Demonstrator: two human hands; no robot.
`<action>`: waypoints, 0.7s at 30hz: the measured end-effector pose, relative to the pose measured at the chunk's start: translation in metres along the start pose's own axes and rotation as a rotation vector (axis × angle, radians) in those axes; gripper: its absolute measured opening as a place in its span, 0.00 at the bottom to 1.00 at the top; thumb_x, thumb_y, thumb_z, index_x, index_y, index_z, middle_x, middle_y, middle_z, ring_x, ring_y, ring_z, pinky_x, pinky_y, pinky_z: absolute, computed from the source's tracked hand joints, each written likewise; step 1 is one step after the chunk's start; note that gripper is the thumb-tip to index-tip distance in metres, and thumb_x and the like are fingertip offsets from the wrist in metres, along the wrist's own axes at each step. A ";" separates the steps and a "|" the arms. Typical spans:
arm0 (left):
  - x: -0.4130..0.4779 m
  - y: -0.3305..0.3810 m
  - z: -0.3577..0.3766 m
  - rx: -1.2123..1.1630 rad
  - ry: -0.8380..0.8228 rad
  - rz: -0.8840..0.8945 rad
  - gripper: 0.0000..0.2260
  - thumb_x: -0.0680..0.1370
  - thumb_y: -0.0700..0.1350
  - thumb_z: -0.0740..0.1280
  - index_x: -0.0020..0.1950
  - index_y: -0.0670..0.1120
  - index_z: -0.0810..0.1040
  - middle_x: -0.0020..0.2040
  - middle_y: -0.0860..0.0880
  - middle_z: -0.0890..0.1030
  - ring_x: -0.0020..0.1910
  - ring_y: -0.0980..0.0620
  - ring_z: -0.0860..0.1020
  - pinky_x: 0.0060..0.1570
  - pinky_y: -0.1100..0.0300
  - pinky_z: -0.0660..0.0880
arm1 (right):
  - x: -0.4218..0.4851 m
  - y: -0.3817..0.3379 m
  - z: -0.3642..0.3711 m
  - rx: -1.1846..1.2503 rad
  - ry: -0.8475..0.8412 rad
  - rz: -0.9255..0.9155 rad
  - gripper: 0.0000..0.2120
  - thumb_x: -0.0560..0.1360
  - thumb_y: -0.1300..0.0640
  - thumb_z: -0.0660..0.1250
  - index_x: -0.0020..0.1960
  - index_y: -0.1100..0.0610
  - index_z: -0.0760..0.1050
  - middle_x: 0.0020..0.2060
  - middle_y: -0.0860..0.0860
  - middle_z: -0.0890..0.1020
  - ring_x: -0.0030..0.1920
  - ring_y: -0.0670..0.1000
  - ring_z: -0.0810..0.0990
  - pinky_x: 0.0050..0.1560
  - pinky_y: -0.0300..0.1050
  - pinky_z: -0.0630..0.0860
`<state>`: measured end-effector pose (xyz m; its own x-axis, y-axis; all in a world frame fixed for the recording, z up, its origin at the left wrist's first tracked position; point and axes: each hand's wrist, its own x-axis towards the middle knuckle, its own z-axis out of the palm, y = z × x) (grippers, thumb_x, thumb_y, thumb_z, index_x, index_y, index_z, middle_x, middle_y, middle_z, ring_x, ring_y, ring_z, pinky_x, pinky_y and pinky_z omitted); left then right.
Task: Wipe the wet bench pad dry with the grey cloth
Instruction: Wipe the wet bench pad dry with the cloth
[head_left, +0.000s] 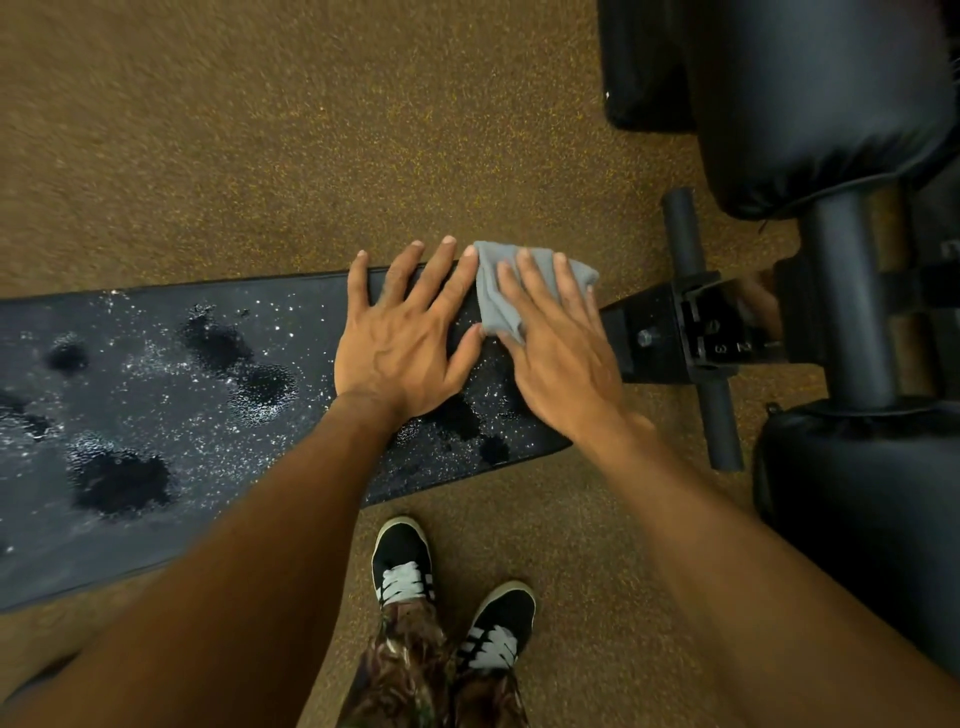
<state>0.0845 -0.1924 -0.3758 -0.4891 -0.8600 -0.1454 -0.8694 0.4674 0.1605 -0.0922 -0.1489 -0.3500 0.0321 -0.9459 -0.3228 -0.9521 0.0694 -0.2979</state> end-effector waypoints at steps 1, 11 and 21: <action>0.000 0.000 -0.001 0.000 -0.001 0.001 0.31 0.83 0.63 0.49 0.84 0.52 0.53 0.83 0.50 0.59 0.80 0.43 0.60 0.76 0.32 0.50 | -0.015 0.006 0.000 0.005 -0.014 -0.009 0.31 0.84 0.52 0.56 0.81 0.50 0.46 0.81 0.47 0.45 0.80 0.55 0.39 0.79 0.60 0.44; 0.001 -0.001 -0.001 0.006 0.004 0.003 0.31 0.83 0.63 0.49 0.84 0.52 0.54 0.82 0.49 0.60 0.79 0.44 0.60 0.75 0.33 0.51 | 0.008 0.000 -0.004 0.056 -0.015 -0.001 0.28 0.84 0.51 0.55 0.81 0.52 0.49 0.81 0.50 0.49 0.80 0.57 0.42 0.79 0.61 0.45; 0.001 -0.001 -0.001 -0.005 0.012 0.008 0.31 0.82 0.63 0.49 0.84 0.51 0.54 0.82 0.49 0.61 0.79 0.43 0.61 0.75 0.32 0.53 | 0.031 -0.009 -0.009 0.097 -0.035 0.097 0.27 0.85 0.46 0.50 0.81 0.50 0.47 0.81 0.49 0.48 0.80 0.56 0.41 0.79 0.59 0.42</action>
<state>0.0849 -0.1933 -0.3755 -0.4953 -0.8586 -0.1321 -0.8650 0.4733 0.1666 -0.0855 -0.1822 -0.3490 -0.0461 -0.9217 -0.3852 -0.9176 0.1915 -0.3484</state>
